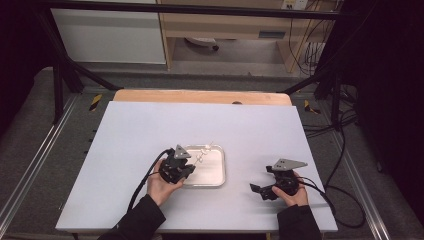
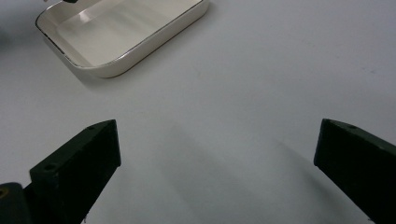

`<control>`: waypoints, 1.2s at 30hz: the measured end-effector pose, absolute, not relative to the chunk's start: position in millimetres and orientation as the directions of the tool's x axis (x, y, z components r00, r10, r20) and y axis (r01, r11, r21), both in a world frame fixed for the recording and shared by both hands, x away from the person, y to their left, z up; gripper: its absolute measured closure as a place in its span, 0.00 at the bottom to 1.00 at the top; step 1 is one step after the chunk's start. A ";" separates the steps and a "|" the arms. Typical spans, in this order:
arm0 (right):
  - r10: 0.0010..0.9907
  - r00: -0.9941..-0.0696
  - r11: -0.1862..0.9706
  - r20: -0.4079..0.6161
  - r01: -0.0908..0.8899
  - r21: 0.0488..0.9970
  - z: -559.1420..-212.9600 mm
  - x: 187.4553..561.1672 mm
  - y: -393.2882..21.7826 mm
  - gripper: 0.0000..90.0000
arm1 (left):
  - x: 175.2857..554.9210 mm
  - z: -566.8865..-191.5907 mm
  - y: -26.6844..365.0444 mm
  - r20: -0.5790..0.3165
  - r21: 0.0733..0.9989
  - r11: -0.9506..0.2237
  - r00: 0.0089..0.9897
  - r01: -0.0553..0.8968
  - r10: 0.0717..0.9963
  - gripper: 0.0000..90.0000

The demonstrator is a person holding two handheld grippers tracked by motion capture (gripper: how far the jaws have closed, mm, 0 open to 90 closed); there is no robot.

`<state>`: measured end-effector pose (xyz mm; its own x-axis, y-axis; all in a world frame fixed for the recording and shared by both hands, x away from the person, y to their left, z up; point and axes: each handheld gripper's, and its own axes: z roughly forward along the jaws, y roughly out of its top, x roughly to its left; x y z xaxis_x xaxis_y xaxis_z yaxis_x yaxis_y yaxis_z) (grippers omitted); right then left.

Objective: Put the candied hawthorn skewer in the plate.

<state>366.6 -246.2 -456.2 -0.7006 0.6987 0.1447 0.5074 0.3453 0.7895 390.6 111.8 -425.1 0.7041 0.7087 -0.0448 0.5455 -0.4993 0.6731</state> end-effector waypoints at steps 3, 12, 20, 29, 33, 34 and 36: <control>0.699 -0.701 0.349 0.142 0.508 0.788 -456.4 366.7 -246.2 0.01 | 390.5 -429.3 109.8 -0.034 0.653 -0.516 0.703 0.554 0.711 0.98; 0.699 -0.700 0.348 0.147 0.512 0.785 -457.8 366.9 -244.8 0.01 | 389.7 -436.4 106.9 -0.013 0.620 -0.540 0.696 0.569 0.718 0.98; 0.699 -0.700 0.351 0.146 0.513 0.784 -458.2 367.0 -244.7 0.01 | 389.7 -436.1 106.9 -0.019 0.618 -0.539 0.696 0.572 0.717 0.96; 0.699 -0.701 0.351 0.145 0.512 0.784 -458.0 366.9 -244.8 0.01 | 389.3 -429.4 114.1 -0.021 0.637 -0.540 0.713 0.550 0.701 0.84; 0.699 -0.700 0.350 0.145 0.513 0.784 -458.0 366.7 -244.9 0.01 | 388.2 -424.8 118.8 -0.021 0.649 -0.538 0.720 0.537 0.694 0.74; 0.699 -0.700 0.350 0.146 0.513 0.784 -457.9 366.6 -244.8 0.01 | 387.9 -423.4 120.3 -0.023 0.652 -0.536 0.722 0.535 0.692 0.72; 0.699 -0.700 0.350 0.147 0.513 0.784 -457.8 366.6 -244.9 0.01 | 387.7 -420.6 123.5 -0.023 0.654 -0.539 0.726 0.531 0.687 0.65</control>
<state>366.6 -244.9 -457.8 -0.7003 0.6986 0.1465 0.5133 0.3502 0.7835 387.7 123.5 -420.6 0.7259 0.6874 -0.0232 0.5312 -0.5389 0.6538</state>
